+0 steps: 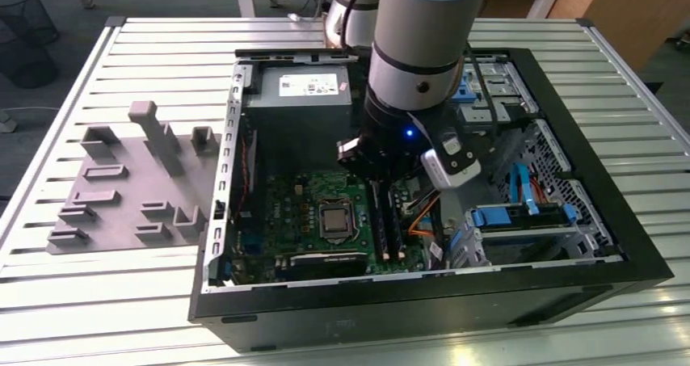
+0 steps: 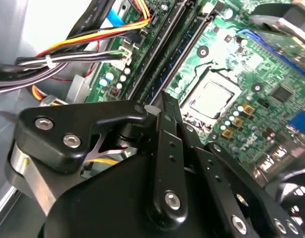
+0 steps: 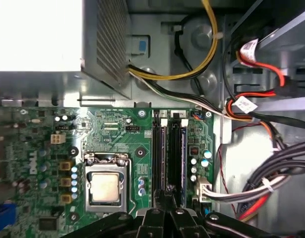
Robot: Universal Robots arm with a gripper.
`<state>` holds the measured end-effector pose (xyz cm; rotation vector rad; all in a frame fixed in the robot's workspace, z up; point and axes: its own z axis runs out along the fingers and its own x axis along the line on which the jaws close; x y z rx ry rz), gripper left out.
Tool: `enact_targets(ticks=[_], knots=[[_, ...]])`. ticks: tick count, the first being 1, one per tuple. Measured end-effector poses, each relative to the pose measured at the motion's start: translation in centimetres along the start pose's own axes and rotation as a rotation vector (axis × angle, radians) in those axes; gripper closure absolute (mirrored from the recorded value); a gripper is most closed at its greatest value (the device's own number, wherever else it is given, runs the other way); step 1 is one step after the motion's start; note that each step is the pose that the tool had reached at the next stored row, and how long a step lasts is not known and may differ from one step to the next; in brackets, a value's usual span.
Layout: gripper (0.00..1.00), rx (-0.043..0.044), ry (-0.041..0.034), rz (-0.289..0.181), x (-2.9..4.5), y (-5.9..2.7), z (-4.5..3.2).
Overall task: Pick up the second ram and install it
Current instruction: 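Press down the second ram until it locks into place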
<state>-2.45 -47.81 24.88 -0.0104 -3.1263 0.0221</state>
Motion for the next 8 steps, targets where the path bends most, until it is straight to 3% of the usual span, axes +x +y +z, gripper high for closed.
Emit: enact_targets(ticks=[8], knots=[[0.89, 0.0, 0.0, 0.0, 0.0, 0.0, -0.2]])
